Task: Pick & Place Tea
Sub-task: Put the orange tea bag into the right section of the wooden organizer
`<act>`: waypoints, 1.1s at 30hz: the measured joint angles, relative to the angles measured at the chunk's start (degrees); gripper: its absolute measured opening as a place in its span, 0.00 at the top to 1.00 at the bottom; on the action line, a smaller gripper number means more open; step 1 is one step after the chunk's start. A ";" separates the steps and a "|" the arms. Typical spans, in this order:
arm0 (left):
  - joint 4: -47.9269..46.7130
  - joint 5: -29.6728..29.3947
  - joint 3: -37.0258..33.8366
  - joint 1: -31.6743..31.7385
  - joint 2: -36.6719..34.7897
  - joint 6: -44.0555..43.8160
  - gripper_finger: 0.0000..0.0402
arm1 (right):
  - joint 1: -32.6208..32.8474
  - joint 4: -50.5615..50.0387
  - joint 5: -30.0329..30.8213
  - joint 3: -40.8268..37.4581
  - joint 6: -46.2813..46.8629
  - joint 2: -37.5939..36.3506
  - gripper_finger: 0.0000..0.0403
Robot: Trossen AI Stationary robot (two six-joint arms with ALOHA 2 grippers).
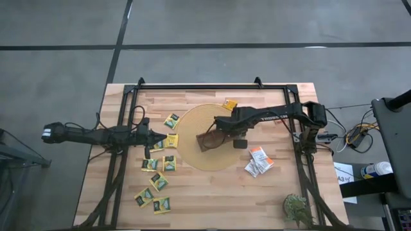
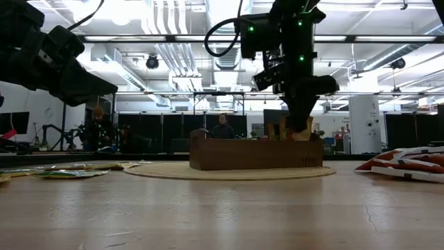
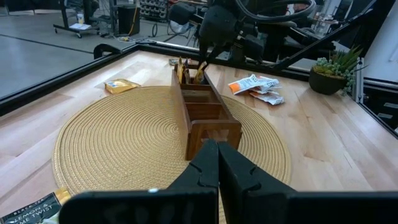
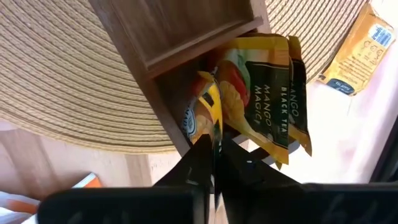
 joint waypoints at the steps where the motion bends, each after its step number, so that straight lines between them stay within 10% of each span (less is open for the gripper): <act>1: -0.01 -0.01 -0.01 -0.01 0.00 -0.02 1.00 | 0.01 0.00 0.01 0.00 0.28 -0.11 0.91; 16: 0.00 0.00 -0.02 -0.01 0.00 -0.01 1.00 | 0.02 -4.47 3.57 0.17 7.56 -7.32 0.67; 33: 0.00 -0.02 0.00 -0.02 -0.02 -0.01 1.00 | -10.24 -8.67 -1.35 -9.75 35.98 -18.83 0.53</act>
